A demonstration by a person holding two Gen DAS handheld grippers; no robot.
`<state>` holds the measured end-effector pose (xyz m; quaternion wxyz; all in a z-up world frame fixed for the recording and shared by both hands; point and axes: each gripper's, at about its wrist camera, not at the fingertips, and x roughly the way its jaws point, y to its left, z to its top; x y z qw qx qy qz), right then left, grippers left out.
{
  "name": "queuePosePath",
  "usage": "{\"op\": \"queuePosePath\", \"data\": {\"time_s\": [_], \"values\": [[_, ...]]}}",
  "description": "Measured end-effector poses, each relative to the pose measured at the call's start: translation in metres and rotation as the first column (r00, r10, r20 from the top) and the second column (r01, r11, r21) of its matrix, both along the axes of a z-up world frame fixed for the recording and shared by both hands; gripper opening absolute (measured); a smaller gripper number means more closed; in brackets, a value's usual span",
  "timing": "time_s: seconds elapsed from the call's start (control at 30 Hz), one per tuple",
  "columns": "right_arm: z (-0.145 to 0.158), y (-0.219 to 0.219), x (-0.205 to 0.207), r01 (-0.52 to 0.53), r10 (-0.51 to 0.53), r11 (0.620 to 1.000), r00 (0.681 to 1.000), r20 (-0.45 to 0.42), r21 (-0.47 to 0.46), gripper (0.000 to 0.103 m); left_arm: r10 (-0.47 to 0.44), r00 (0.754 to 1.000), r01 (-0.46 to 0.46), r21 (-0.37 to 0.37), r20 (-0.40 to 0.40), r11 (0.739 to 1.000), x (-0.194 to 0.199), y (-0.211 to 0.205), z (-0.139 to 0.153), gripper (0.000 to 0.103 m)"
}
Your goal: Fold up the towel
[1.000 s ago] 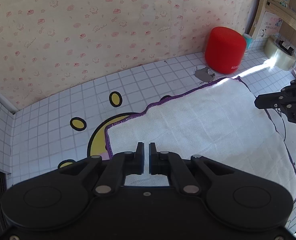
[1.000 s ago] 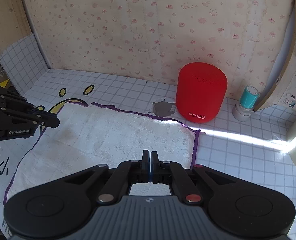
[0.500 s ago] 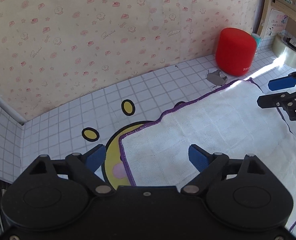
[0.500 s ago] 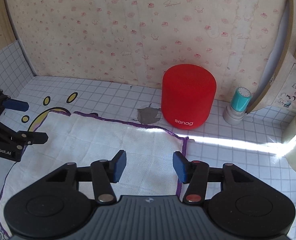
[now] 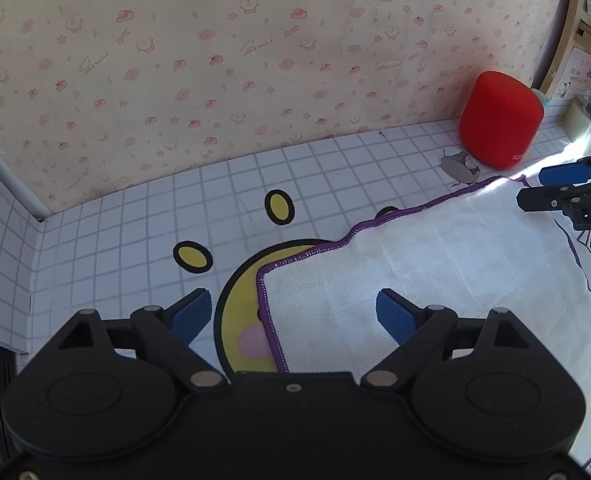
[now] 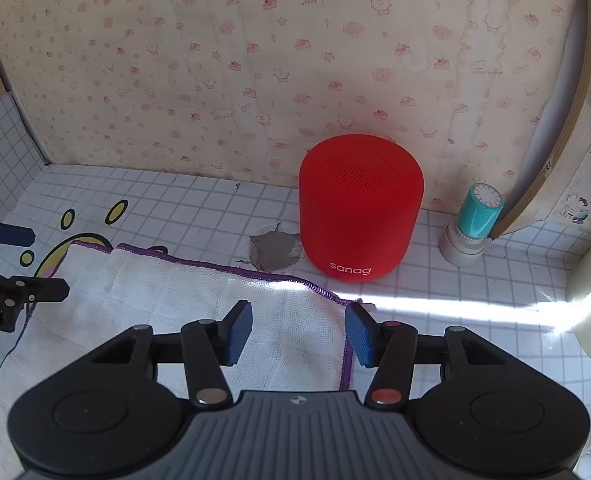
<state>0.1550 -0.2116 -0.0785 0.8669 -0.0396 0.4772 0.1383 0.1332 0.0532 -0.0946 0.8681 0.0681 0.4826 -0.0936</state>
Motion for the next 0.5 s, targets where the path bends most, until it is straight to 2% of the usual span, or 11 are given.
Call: {"op": "queuePosePath", "data": {"time_s": [0.5], "values": [[-0.008, -0.002, 0.013, -0.001, 0.001, 1.0, 1.0, -0.02, 0.002, 0.05, 0.016, 1.0, -0.016, -0.009, -0.005, 1.0, 0.018, 0.001, -0.006, 0.09]]}}
